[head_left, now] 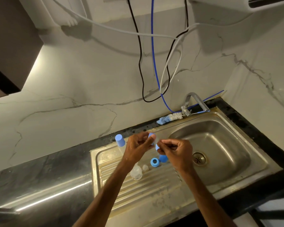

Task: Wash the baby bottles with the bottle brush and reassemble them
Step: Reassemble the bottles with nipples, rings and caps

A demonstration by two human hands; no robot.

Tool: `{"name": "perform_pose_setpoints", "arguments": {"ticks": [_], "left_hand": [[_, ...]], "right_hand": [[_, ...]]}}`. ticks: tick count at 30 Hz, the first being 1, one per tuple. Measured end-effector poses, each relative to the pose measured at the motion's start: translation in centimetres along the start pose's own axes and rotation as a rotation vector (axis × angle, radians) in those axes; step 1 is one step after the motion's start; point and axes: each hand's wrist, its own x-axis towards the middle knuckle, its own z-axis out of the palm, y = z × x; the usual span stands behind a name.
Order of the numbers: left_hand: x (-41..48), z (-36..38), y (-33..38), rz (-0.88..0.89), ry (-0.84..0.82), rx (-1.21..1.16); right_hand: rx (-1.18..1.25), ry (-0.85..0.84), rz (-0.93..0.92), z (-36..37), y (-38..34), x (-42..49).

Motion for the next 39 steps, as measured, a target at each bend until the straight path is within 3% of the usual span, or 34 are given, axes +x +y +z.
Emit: {"name": "perform_pose_setpoints", "arguments": {"ticks": [6, 9, 15, 23, 26, 29, 32, 36, 39], "left_hand": [[-0.5, -1.0, 0.7, -0.068, -0.181, -0.1], [-0.2, -1.1, 0.7, -0.082, -0.179, -0.091], [0.8, -1.0, -0.3, -0.191, -0.034, -0.006], [0.8, 0.1, -0.6, -0.249, 0.088, -0.13], [0.9, -0.7, -0.6, -0.239, 0.004, -0.125], [1.2, -2.3, -1.1, -0.26, -0.152, -0.05], [2.1, -2.9, -1.7, -0.29, -0.175, 0.026], [3.9, -3.9, -2.2, -0.284, -0.071, 0.169], [4.3, -5.4, -4.0, -0.153, 0.056, 0.496]], "right_hand": [[0.179, -0.193, 0.164, -2.4, -0.3, 2.5], [0.24, -0.247, 0.216, -2.6, -0.1, 3.0], [0.148, -0.268, 0.06, -0.4, 0.5, 2.1], [-0.172, -0.059, -0.199, 0.4, 1.1, 1.8], [-0.125, -0.103, -0.157, 0.2, 1.3, 1.9], [-0.043, -0.294, 0.016, -0.8, 1.7, 3.4], [-0.021, -0.359, 0.049, -0.6, 2.1, 4.6], [0.044, -0.276, 0.102, 0.8, 2.3, 5.1], [0.051, -0.238, 0.136, 1.4, 3.2, 5.2]]}}
